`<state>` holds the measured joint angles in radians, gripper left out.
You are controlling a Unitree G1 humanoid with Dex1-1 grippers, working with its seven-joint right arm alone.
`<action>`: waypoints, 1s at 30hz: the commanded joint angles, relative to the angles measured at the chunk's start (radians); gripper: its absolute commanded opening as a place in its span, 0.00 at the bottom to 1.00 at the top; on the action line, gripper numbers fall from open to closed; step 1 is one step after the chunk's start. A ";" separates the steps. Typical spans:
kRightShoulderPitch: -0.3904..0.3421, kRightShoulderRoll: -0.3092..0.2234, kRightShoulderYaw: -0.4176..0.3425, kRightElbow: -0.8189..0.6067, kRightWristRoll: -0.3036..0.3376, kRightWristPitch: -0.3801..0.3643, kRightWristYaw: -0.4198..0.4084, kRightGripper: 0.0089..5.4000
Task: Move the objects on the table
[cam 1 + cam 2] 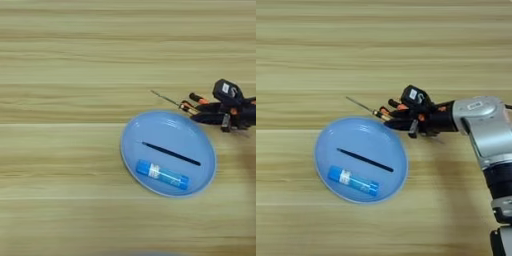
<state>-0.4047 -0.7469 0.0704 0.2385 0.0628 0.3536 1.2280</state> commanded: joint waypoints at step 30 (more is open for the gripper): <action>-0.091 -0.032 -0.010 0.346 -0.088 -0.187 -0.084 0.15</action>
<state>-0.4517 -0.7381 0.0781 0.6123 -0.0250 0.1952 1.1698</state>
